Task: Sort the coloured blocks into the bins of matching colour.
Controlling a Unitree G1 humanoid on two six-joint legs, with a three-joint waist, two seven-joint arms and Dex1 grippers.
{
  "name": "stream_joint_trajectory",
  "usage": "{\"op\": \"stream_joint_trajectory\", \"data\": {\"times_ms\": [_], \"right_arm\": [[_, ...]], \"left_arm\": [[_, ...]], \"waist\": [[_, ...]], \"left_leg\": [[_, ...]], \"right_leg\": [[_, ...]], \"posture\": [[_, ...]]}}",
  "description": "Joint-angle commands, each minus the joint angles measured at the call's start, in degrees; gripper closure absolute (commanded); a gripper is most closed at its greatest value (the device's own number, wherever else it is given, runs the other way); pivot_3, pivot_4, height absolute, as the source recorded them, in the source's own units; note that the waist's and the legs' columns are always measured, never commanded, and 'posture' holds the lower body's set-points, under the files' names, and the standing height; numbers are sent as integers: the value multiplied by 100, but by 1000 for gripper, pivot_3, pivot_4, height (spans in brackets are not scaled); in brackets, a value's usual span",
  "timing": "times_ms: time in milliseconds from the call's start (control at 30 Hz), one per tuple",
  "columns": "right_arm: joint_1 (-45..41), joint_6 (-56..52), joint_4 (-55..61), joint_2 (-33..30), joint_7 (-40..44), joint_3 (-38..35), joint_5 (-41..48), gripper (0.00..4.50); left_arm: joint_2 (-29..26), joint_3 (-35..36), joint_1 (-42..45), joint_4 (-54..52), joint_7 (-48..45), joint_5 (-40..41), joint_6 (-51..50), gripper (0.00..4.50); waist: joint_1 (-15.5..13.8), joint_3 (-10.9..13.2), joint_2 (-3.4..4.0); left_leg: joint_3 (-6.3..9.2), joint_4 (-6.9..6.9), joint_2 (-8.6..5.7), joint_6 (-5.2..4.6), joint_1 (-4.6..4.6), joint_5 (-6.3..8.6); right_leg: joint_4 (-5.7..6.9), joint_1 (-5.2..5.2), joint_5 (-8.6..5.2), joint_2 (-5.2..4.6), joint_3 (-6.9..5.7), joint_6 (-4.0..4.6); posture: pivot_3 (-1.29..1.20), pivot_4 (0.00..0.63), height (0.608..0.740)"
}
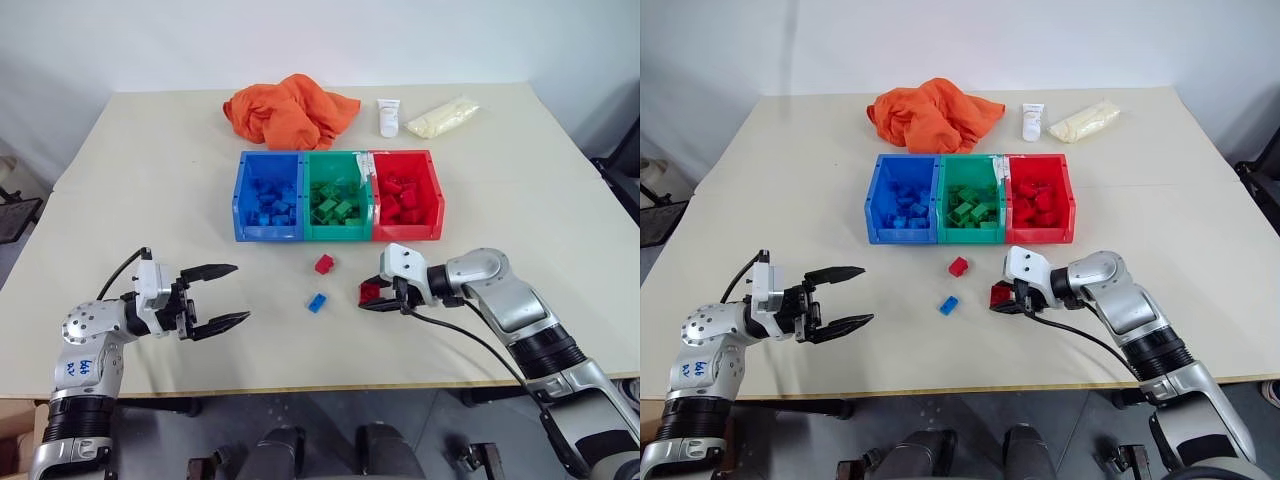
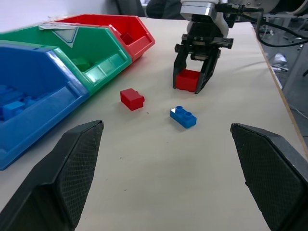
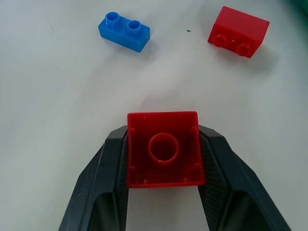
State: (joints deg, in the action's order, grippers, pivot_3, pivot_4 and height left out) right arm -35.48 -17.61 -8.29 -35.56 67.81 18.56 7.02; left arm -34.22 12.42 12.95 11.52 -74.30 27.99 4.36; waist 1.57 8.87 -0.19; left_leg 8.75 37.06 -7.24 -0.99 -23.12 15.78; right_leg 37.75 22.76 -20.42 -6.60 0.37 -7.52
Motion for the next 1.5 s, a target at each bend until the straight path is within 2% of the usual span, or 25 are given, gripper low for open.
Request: {"op": "stream_joint_trajectory", "data": {"times_ms": [33,200,433,567,733,833,933,1033,1267,1367,1500], "right_arm": [[-104,-97,316,-43,-46,-377,207,3018],[-882,-177,-123,-11,-489,-1025,322,3018],[-2384,908,-2773,128,-1202,-1047,-432,3018],[-2933,1538,-4071,361,-1641,-1040,-772,1724],[-3175,2018,-4643,461,-1726,-1116,-912,30],[-3093,2057,-4395,394,-1466,-1219,-782,30],[-2724,1903,-3674,222,-963,-1328,-516,30],[-1926,1399,-2289,-133,-206,-1445,-45,30],[-169,261,-54,-1034,491,-1891,842,30],[1103,-173,642,-1612,694,-2545,1264,30],[2282,-482,945,-2197,759,-3270,1495,30]], "left_arm": [[-27,97,-40,-217,41,147,31,0],[38,32,66,-142,61,129,55,0],[138,-97,343,108,-15,59,121,0],[167,-152,483,236,-63,34,167,0],[175,-180,558,315,-109,33,210,0],[175,-188,568,329,-130,41,222,0],[175,-209,577,345,-165,48,227,0],[177,-225,634,412,-205,45,231,0],[147,-226,798,679,-347,38,278,0],[105,-225,862,868,-444,7,324,0],[43,-197,935,1082,-528,-7,382,0]], "waist": [[-2,0,0],[6,1,2],[16,0,0],[26,2,3],[70,2,4],[113,2,4],[136,2,4],[98,2,4],[1,2,4],[-31,2,4],[-130,2,5]], "left_leg": [[0,0,0,0,0,0],[-3,-1,0,0,0,0],[-5,-7,3,4,2,0],[-9,-7,1,4,0,0],[-7,-8,2,4,-1,0],[-6,-8,2,4,-2,0],[-1,-7,2,5,-2,0],[6,1,2,5,-2,0],[-4,1,0,3,-6,1],[-5,2,1,2,-7,1],[-14,3,-1,-2,-7,6]], "right_leg": [[0,0,0,0,0,0],[0,0,0,0,1,0],[3,4,0,1,-1,1],[6,6,-1,0,-1,1],[12,11,-1,1,-2,1],[14,12,-1,2,-2,1],[15,12,-1,2,-3,1],[20,11,0,2,-4,1],[10,9,0,0,-2,1],[5,6,0,0,-2,1],[-4,1,-1,-1,0,1]], "posture": [[0,150,740],[0,150,740],[0,150,740],[0,150,740],[0,150,740],[0,150,740],[0,150,740],[0,150,740],[0,150,740],[0,150,740],[0,150,740]]}}
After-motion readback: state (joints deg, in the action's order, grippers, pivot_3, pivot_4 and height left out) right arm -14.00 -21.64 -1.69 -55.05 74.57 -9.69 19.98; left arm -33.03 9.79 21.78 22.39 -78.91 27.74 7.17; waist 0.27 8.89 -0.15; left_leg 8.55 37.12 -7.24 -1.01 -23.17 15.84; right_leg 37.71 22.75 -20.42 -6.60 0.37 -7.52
